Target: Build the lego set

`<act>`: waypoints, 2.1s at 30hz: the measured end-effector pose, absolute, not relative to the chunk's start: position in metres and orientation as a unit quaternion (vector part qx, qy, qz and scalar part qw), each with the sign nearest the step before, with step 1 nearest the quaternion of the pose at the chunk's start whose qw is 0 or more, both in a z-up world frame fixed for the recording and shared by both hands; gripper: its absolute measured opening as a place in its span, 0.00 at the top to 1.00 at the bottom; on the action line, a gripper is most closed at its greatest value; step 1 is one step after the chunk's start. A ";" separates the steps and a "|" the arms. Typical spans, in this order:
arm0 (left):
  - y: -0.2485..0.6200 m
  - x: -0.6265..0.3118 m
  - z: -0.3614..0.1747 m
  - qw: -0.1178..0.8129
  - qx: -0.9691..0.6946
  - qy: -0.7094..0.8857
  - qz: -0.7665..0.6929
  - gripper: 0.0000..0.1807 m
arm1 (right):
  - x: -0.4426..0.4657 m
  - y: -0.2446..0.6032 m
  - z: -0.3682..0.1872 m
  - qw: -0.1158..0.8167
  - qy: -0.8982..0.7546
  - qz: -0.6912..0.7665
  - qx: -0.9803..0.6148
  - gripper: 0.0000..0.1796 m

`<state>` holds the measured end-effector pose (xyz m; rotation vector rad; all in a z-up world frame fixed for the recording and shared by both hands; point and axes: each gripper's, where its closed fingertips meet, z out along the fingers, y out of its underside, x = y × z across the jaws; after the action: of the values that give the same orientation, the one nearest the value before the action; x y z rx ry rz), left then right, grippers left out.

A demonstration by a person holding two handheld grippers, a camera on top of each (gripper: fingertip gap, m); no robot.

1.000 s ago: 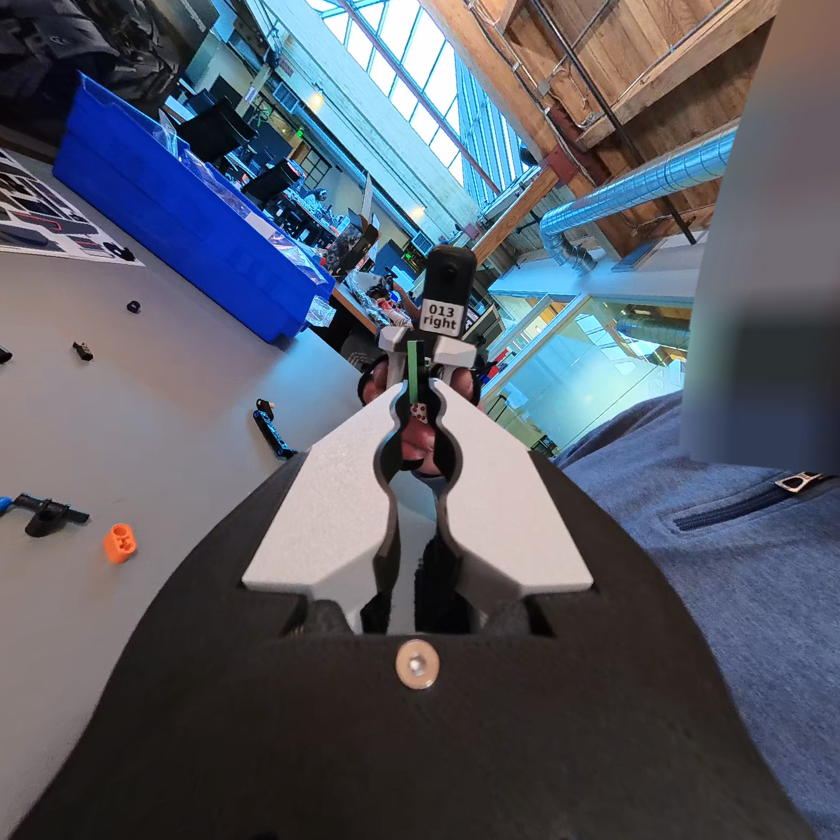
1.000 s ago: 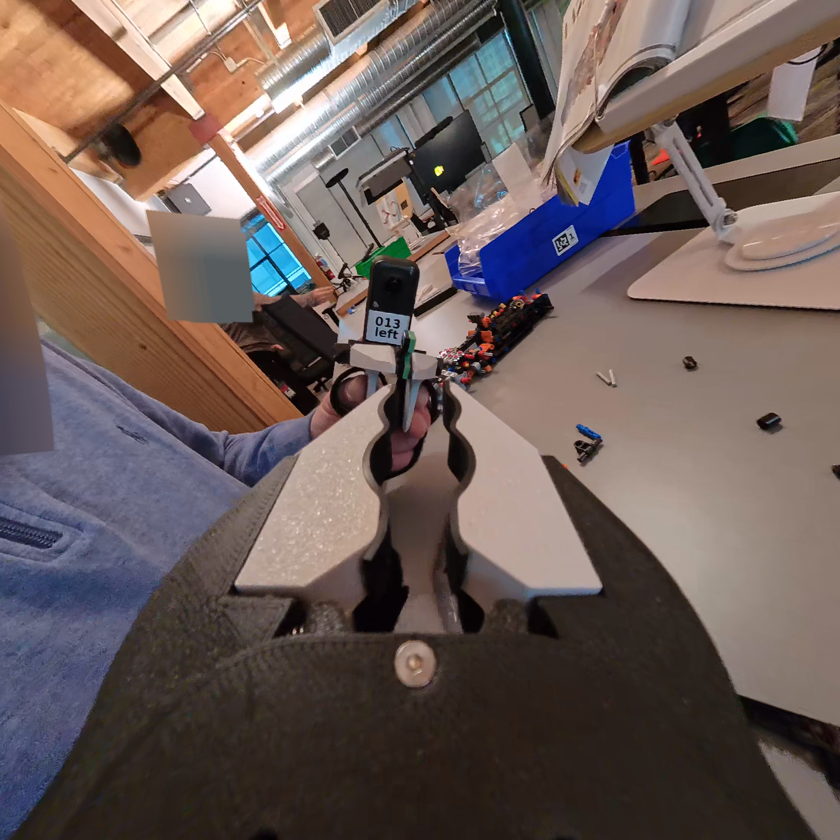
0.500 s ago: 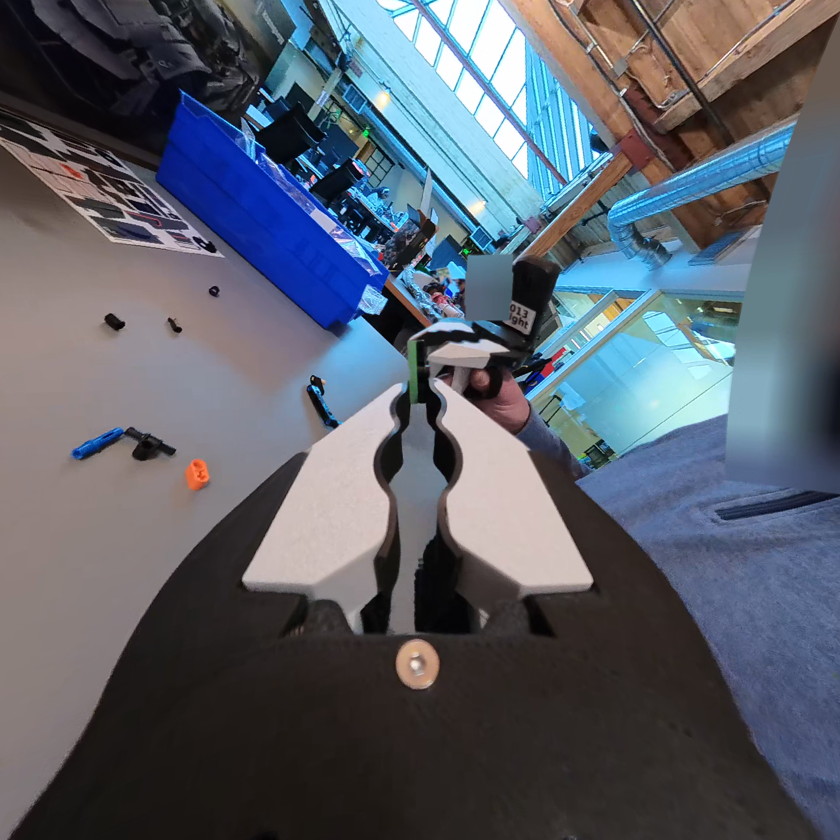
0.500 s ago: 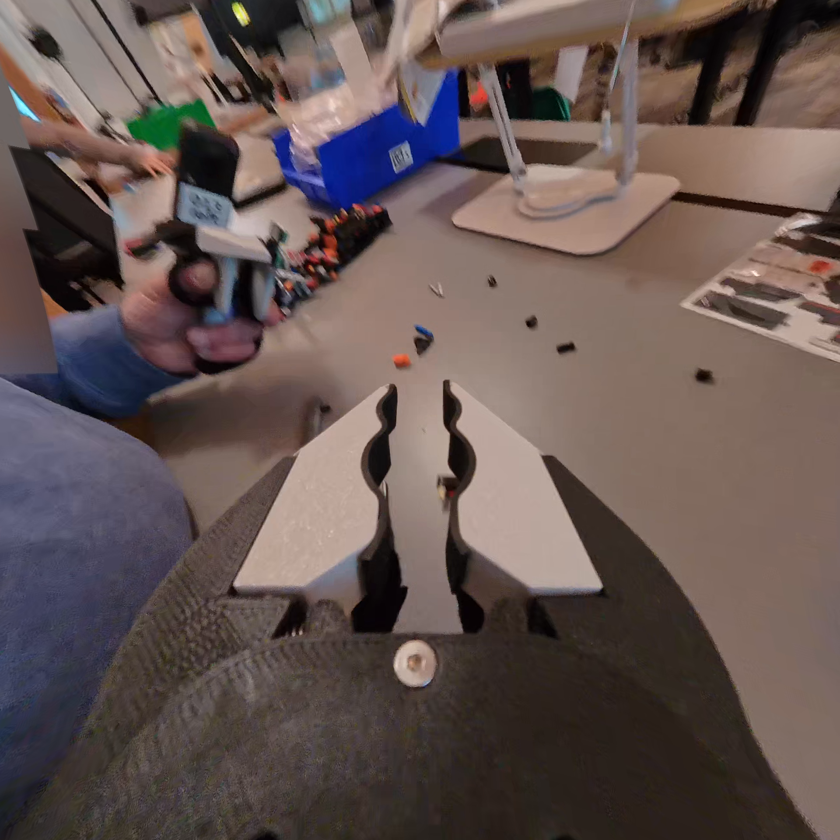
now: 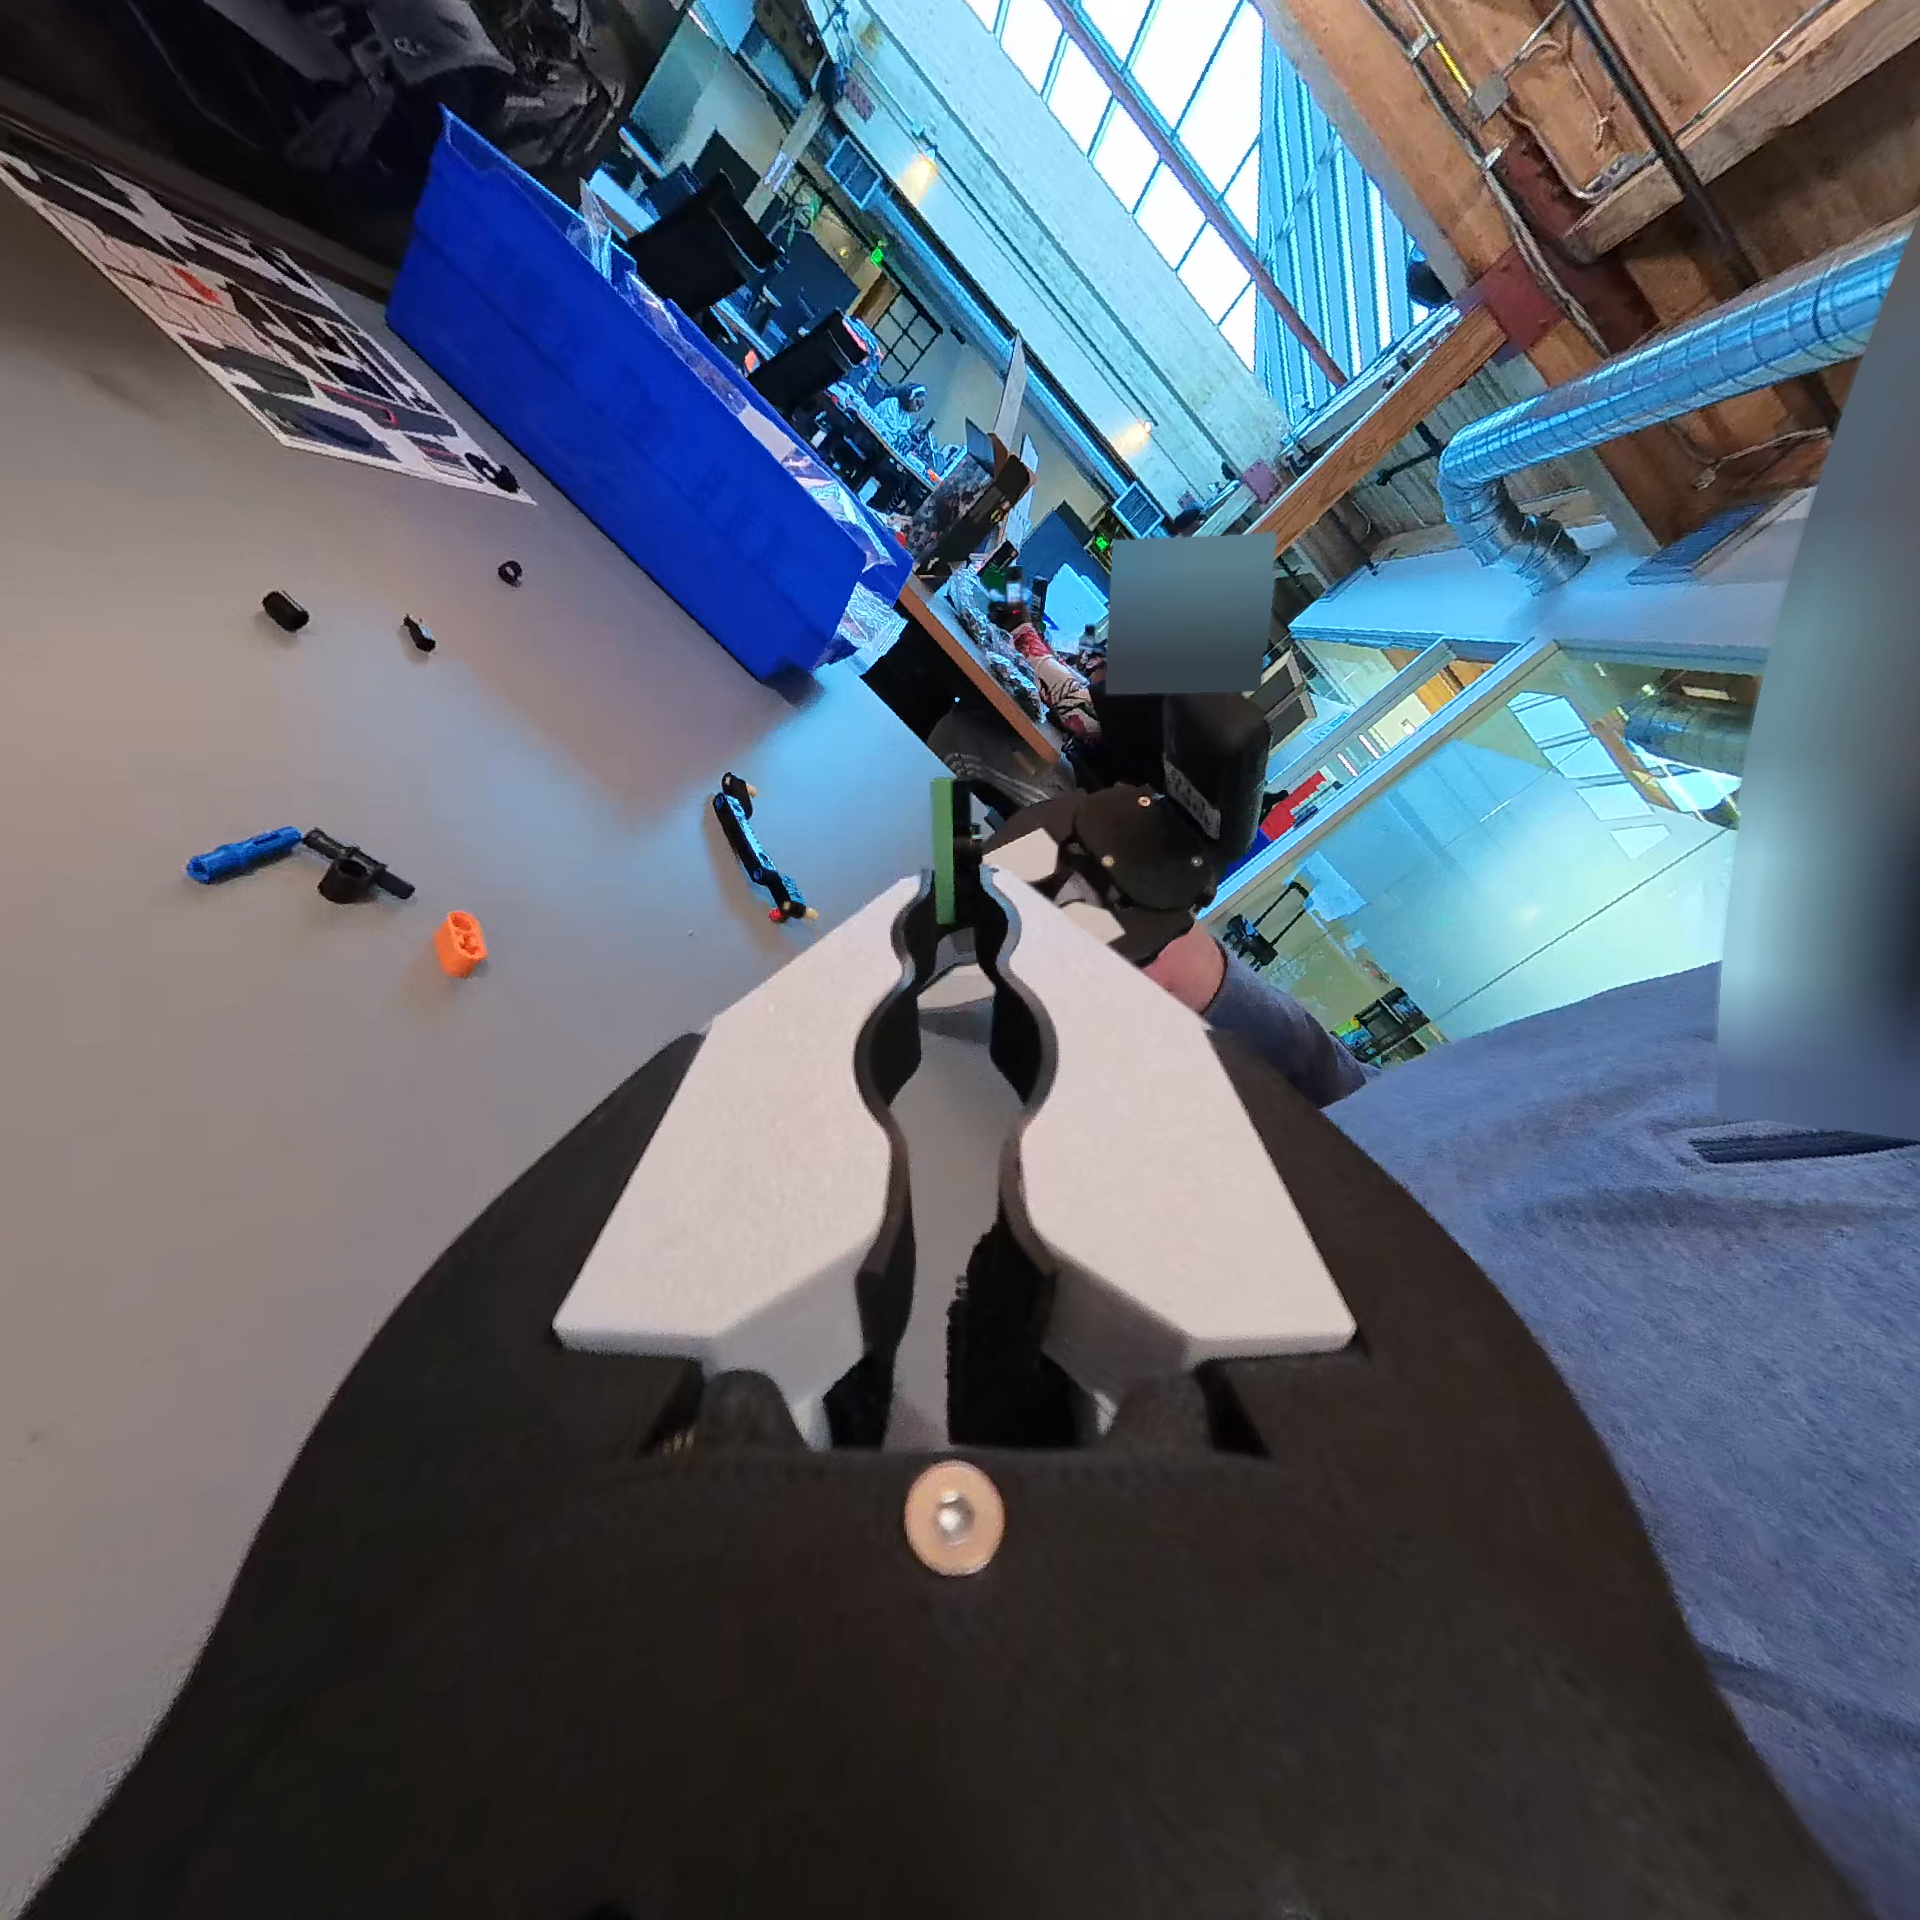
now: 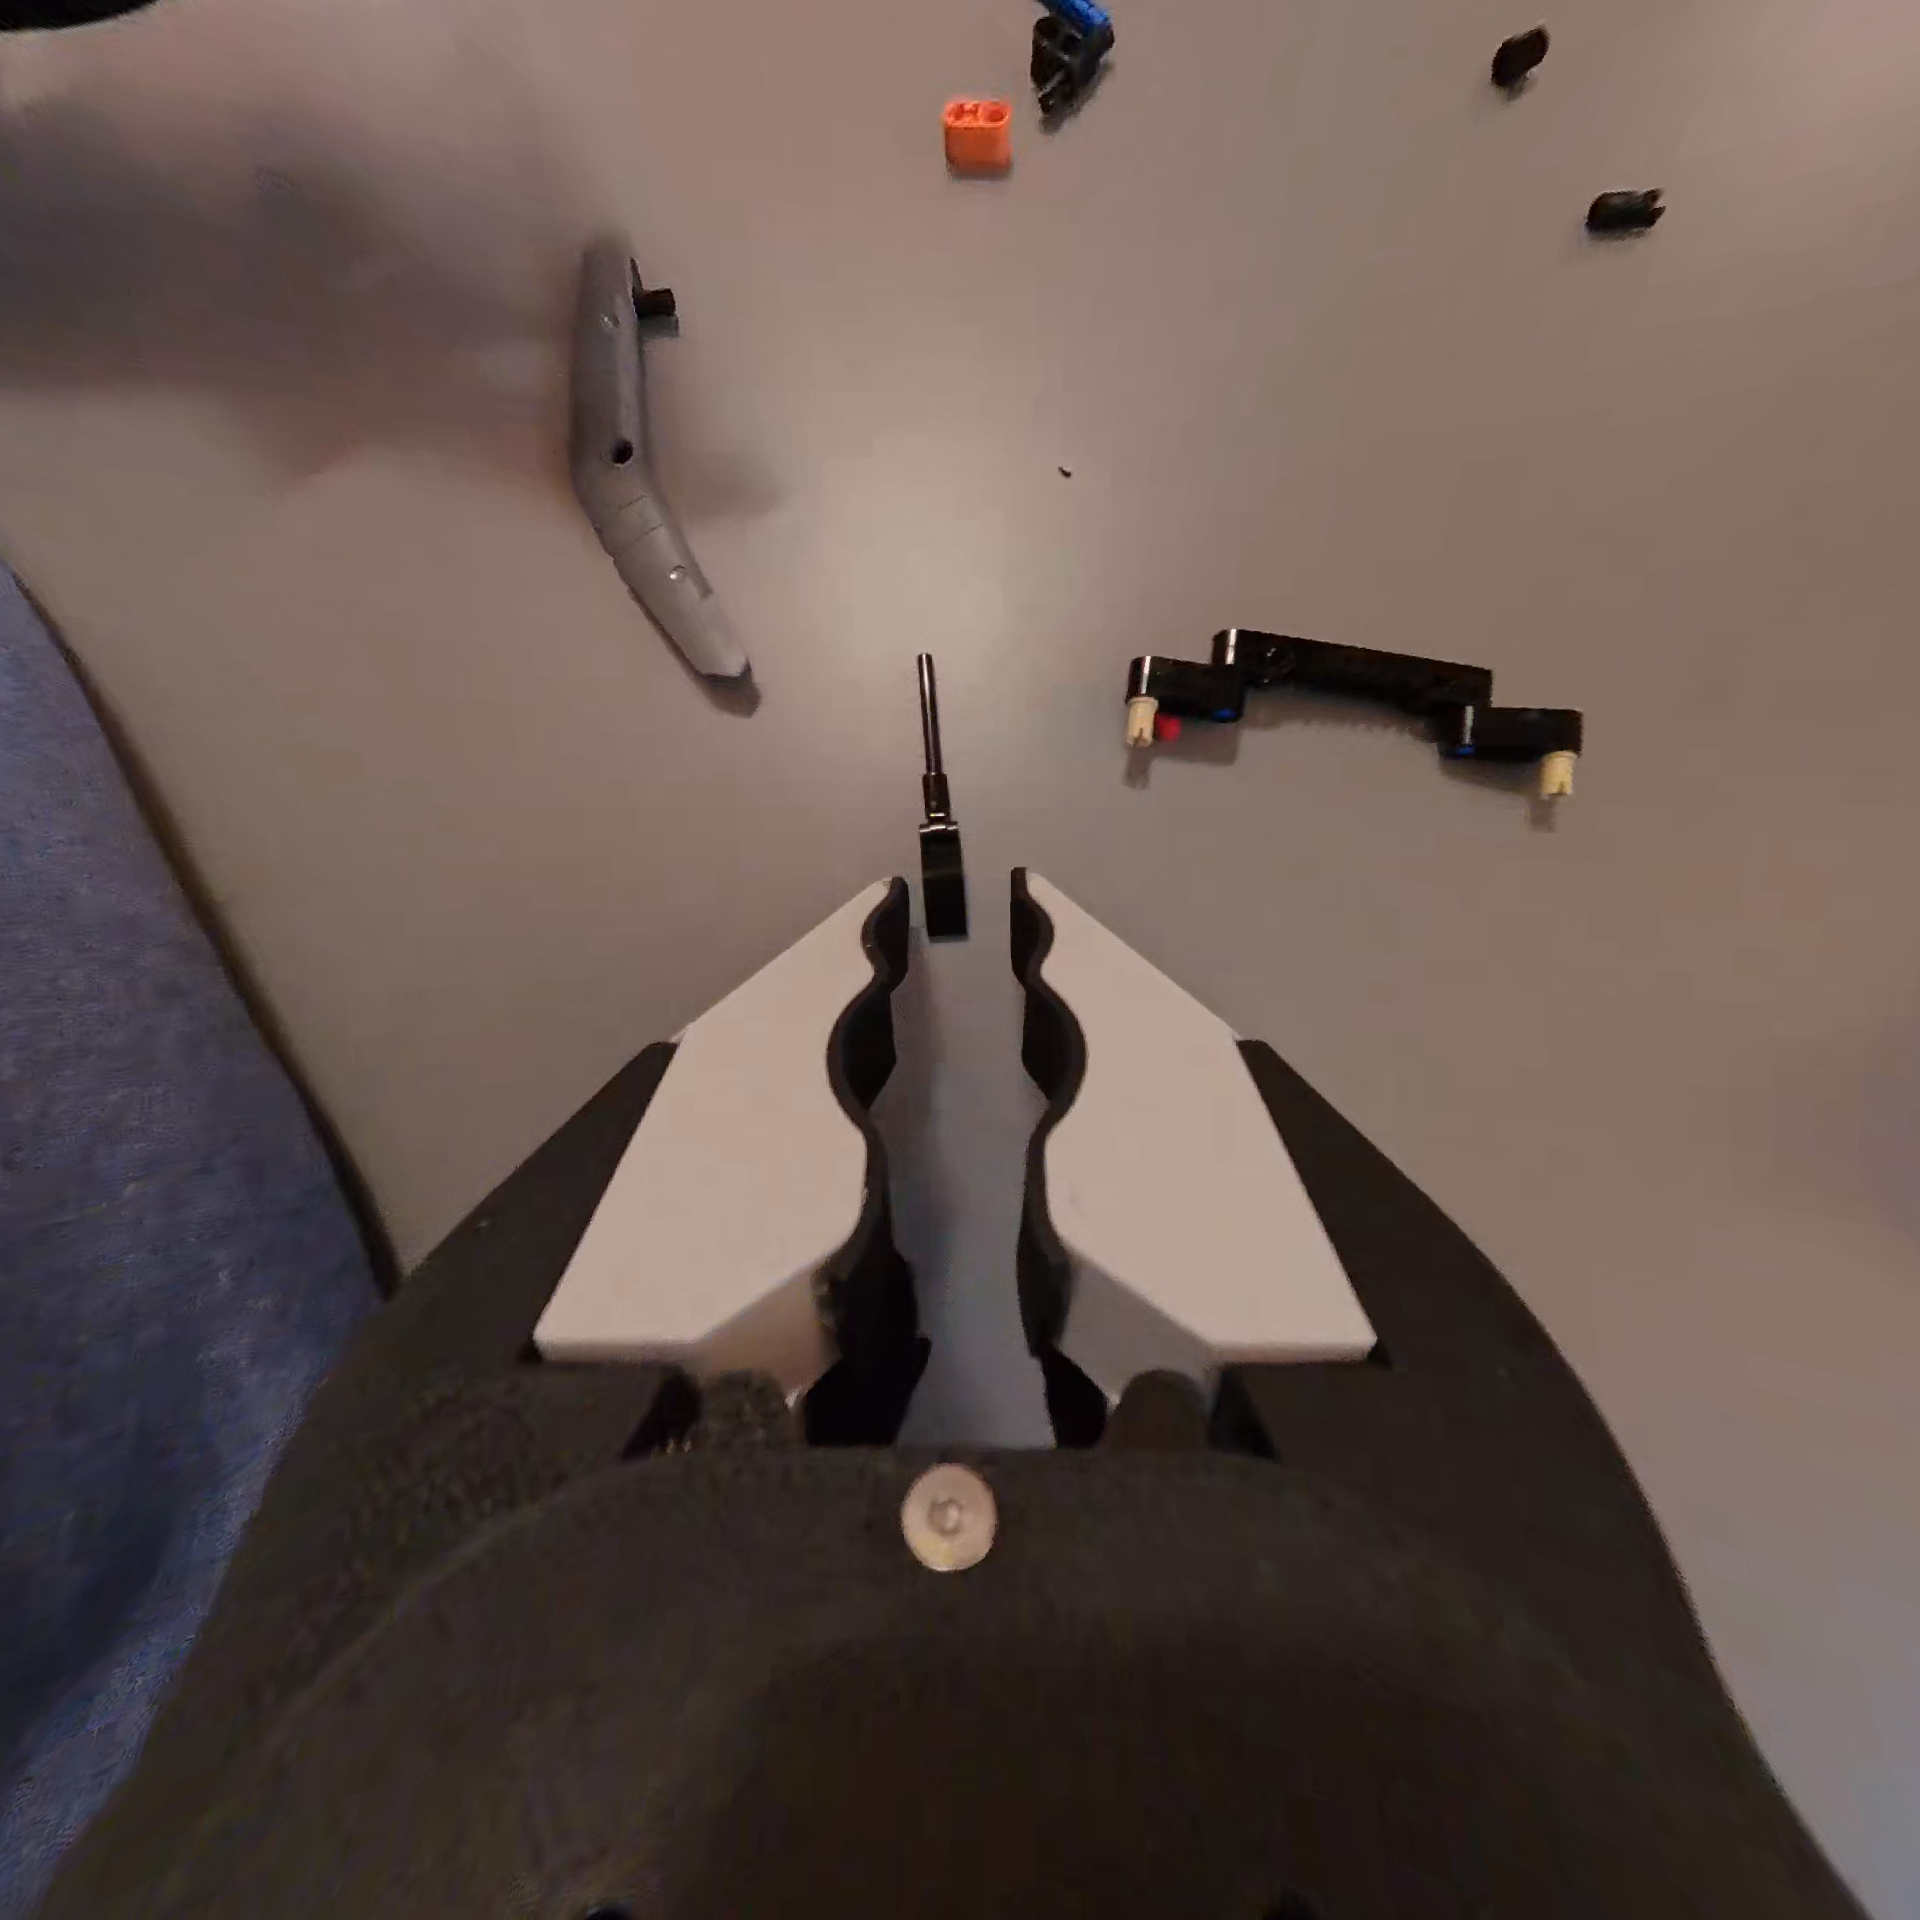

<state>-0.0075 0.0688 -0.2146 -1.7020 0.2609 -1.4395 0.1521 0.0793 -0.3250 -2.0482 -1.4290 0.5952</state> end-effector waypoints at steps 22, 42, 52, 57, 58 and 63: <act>0.069 -0.016 -0.220 0.430 -0.684 0.085 -0.583 0.98 | 0.092 0.076 -0.297 0.292 -0.517 0.333 -0.732 0.97; 0.069 -0.010 -0.227 0.421 -0.684 0.088 -0.589 0.98 | 0.068 0.089 -0.265 0.354 -0.494 0.376 -0.699 0.97; 0.070 -0.008 -0.230 0.417 -0.685 0.086 -0.591 0.98 | 0.066 0.089 -0.262 0.369 -0.494 0.378 -0.691 0.97; 0.070 -0.006 -0.230 0.415 -0.685 0.086 -0.592 0.98 | 0.066 0.089 -0.261 0.374 -0.494 0.378 -0.688 0.97; 0.070 -0.006 -0.230 0.415 -0.685 0.085 -0.593 0.98 | 0.066 0.089 -0.260 0.377 -0.494 0.377 -0.687 0.97; 0.070 -0.006 -0.230 0.415 -0.684 0.087 -0.593 0.98 | 0.066 0.089 -0.259 0.380 -0.493 0.379 -0.685 0.97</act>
<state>-0.0055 0.0696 -0.2300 -1.7193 0.2174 -1.4910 0.0657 0.0893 -0.2591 -1.7501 -1.2590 0.9675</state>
